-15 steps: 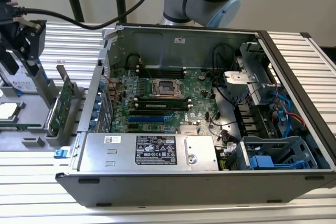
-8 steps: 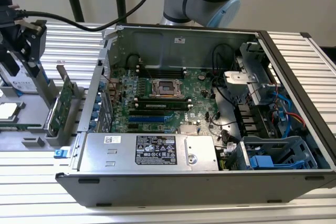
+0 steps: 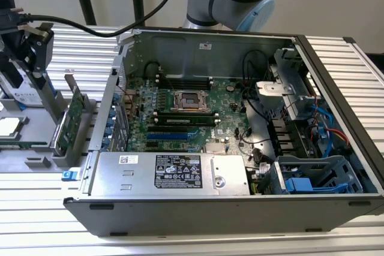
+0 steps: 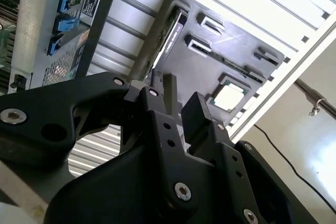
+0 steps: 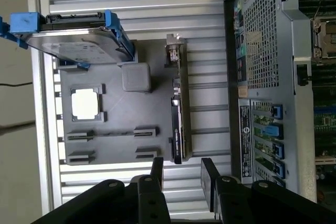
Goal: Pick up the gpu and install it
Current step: 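Pick up the gpu and move the gpu toward the slot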
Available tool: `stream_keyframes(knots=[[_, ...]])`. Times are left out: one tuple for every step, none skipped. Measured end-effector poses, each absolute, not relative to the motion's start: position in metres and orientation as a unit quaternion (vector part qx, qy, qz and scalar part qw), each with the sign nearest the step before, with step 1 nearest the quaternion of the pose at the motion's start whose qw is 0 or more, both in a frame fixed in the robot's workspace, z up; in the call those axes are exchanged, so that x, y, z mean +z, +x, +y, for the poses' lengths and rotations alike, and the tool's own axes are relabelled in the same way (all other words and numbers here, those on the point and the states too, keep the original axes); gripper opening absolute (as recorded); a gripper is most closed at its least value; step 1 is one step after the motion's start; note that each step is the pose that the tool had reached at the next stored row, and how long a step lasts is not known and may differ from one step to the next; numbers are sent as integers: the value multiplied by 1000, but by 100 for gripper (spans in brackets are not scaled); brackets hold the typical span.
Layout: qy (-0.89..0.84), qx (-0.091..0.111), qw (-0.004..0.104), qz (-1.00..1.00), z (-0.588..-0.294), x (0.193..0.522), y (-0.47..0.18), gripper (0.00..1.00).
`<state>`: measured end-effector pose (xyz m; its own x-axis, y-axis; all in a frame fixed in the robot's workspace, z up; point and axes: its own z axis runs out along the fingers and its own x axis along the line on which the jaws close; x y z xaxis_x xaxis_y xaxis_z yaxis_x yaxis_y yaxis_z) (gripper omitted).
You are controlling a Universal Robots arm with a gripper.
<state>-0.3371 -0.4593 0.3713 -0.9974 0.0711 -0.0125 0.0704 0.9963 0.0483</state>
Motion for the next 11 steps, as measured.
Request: stream_keyframes(knots=[[35, 24, 7, 999, -459, 371, -337, 100], [35, 24, 7, 999, -459, 371, -337, 100], [35, 24, 7, 999, -459, 371, -337, 100], [35, 24, 7, 999, -459, 370, -337, 100], [35, 24, 7, 999, -459, 370, -337, 100], [35, 24, 7, 999, -459, 370, -337, 100], [35, 24, 7, 999, -459, 370, -337, 100], [35, 24, 7, 999, -459, 369, -337, 100], [35, 24, 7, 999, -459, 369, -337, 100], [35, 24, 7, 999, -459, 368, -337, 100], [35, 24, 7, 999, -459, 368, -337, 100]])
